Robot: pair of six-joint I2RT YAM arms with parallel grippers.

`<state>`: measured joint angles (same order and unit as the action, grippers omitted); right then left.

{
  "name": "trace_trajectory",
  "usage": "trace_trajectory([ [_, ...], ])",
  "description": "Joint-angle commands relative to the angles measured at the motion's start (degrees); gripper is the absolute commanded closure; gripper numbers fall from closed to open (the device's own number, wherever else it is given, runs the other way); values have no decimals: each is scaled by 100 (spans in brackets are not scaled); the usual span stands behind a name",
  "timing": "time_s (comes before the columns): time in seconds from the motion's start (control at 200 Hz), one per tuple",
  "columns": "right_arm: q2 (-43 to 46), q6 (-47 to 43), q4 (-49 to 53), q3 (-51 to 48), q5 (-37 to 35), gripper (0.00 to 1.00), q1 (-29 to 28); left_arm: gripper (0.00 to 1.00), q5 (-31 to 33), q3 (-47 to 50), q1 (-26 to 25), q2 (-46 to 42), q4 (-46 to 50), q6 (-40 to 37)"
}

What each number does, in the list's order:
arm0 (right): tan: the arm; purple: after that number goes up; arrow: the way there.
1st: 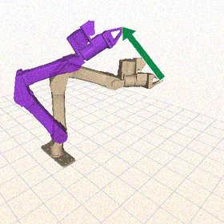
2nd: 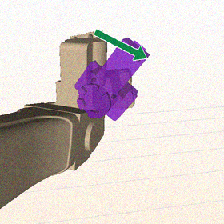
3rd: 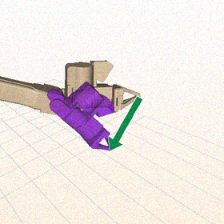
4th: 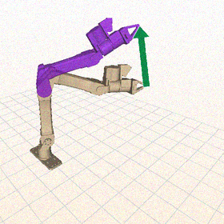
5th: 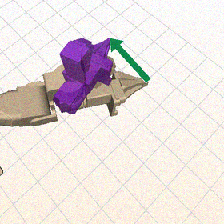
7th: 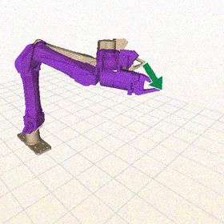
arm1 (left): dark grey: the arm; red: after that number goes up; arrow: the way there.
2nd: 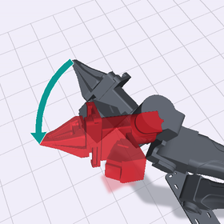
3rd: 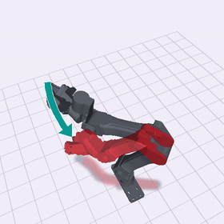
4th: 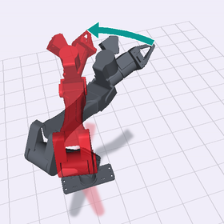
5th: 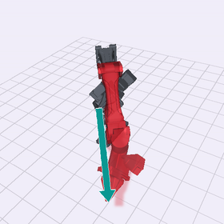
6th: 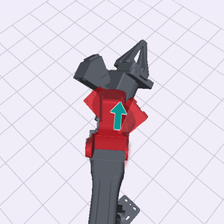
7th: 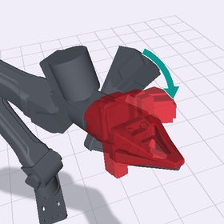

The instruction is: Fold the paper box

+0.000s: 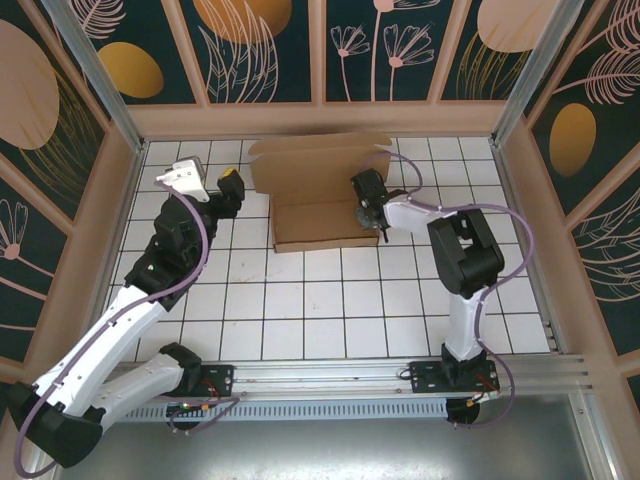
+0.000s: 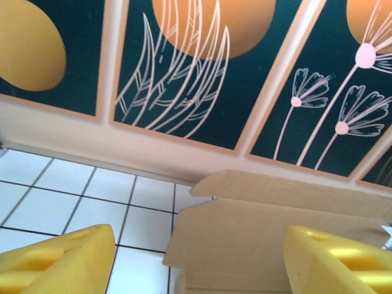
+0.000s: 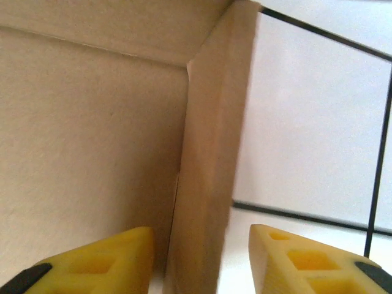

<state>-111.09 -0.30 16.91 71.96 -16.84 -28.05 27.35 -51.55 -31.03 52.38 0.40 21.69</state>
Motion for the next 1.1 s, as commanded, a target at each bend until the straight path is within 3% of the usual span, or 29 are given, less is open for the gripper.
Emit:
trace_trajectory([
  [0.0,591,365,-285,-294,400,51,134,25,151,-185,22,82,71,-151],
  [0.215,1943,392,-1753,-1364,1149,37,377,22,-344,-260,104,779,114,296],
  [0.345,2595,431,-2917,-1790,1381,39,636,22,-914,-316,697,1006,-31,793],
  [0.45,2845,74,-4437,-2345,1496,45,931,23,-1393,-382,1262,1370,-119,1225],
  [0.495,2786,-360,-4758,-2402,1290,44,942,23,-1475,-384,1424,1523,-171,1327],
  [0.565,2645,-784,-4848,-2296,1556,44,1050,23,-1597,-534,1669,1724,-376,1565],
  [0.671,2566,-1042,-5398,-2436,3072,43,1432,23,-1890,-616,1974,2152,-686,1917],
  [0.761,2283,-1400,-5927,-2483,3534,39,1612,23,-2037,-771,2170,2615,-917,2140],
  [0.956,1480,-1267,-5605,-1785,5269,28,2325,24,-3087,-1098,2842,3661,-1626,2793],
  [1.096,862,-1491,-5090,-1188,5899,28,2543,28,-3857,-1695,3013,4530,-1686,2783],
])
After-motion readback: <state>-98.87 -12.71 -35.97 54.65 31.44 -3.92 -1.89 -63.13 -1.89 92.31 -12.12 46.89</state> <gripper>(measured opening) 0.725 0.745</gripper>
